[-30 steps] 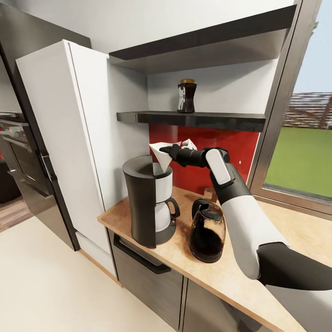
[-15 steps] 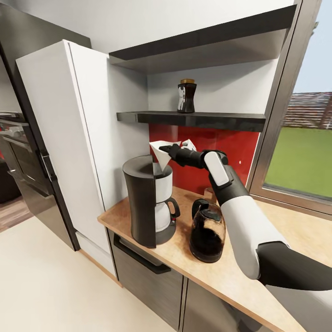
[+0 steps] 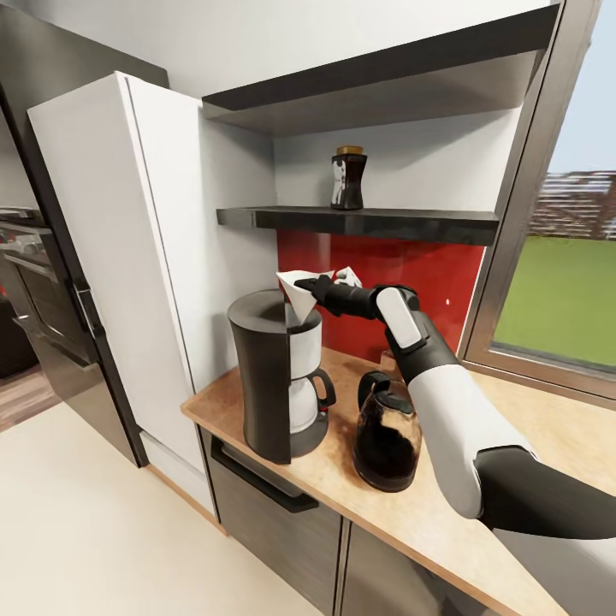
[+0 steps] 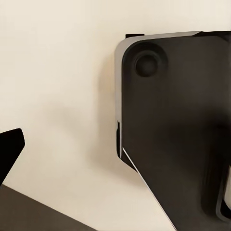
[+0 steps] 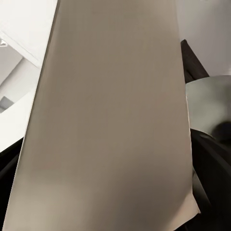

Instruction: Set up a coffee station on the kitchen countertop: keep the coffee maker on the countertop, move the bottle of coffee from the kitchen shelf to the counter next to the coffee maker, place a paper coffee filter on top of the coffee maker, put the saucer next to the coffee maker with the coffee cup on the saucer, and place the electric kettle next to the coffee maker.

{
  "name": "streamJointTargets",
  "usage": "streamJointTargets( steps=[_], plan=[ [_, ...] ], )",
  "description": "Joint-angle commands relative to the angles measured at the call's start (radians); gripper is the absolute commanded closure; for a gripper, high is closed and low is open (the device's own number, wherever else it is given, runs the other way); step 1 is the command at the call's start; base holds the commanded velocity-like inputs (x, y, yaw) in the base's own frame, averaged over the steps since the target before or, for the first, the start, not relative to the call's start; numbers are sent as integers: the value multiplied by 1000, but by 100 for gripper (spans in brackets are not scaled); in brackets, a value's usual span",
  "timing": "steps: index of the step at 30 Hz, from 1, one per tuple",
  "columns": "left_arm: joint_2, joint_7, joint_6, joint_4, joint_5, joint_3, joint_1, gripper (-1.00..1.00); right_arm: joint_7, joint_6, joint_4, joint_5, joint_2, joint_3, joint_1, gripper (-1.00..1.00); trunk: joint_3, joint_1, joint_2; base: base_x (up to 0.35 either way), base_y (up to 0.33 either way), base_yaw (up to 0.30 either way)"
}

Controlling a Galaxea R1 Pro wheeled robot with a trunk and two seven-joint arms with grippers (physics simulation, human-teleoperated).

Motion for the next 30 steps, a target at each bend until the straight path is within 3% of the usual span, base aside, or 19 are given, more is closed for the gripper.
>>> streamJointTargets(
  steps=[1, 8, 30],
  plan=[
    [0, 0, -1, -2, -1, 0, 1, -100, 6, 2, 0, 7, 0, -1, -1, 100, -1, 0, -1, 1, 1, 0],
    [-1, 0, -1, -2, -1, 0, 1, -100, 6, -50, 6, 9, 0, -1, -1, 100, -1, 0, -1, 17, 0, 0],
    [0, 0, -1, -2, -1, 0, 1, -100, 6, -54, 41, 9, 0, -1, -1, 100, -1, 0, -1, 44, 0, 0]
  ],
)
